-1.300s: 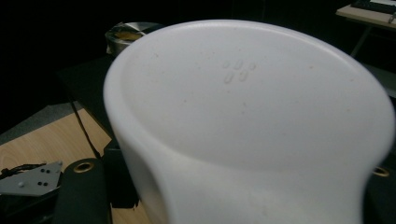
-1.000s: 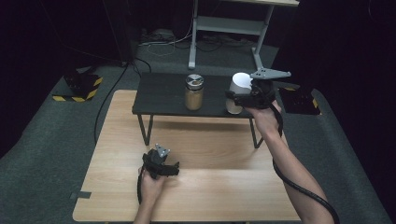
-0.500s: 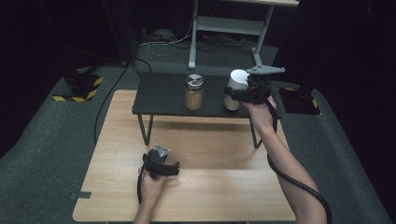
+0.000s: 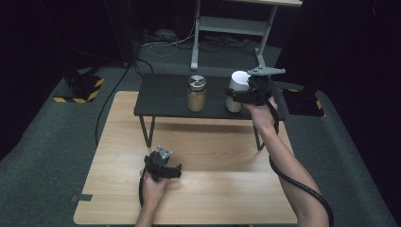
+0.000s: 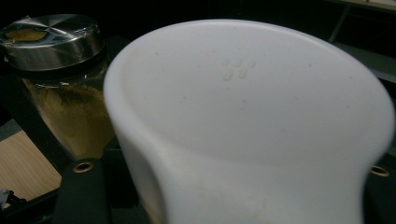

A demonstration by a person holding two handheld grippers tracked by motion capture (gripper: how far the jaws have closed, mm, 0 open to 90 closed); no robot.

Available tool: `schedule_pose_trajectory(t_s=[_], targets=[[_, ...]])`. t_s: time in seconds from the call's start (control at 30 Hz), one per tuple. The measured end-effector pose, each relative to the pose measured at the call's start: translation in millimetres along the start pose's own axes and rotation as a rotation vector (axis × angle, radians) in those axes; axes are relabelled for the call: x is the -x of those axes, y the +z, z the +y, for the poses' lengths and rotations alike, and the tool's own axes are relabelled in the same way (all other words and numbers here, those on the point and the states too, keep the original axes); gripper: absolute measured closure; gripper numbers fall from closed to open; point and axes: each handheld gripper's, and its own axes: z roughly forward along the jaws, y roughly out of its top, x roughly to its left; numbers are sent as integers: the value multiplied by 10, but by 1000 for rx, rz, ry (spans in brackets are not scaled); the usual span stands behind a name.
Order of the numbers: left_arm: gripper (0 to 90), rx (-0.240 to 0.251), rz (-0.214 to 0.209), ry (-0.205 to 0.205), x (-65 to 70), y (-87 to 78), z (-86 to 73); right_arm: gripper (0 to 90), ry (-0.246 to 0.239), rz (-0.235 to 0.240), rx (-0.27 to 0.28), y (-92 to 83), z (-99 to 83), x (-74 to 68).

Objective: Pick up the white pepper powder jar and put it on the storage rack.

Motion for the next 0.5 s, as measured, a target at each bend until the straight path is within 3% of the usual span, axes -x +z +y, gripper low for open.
schedule_pose_trajectory(t_s=[0.4, 0.5], targets=[[30, 1, 1, -2, 3, 1, -2, 296, 11, 0, 8, 1, -26, -1], [30, 1, 0, -1, 0, 1, -3, 243, 16, -13, 0, 10, -18, -22]])
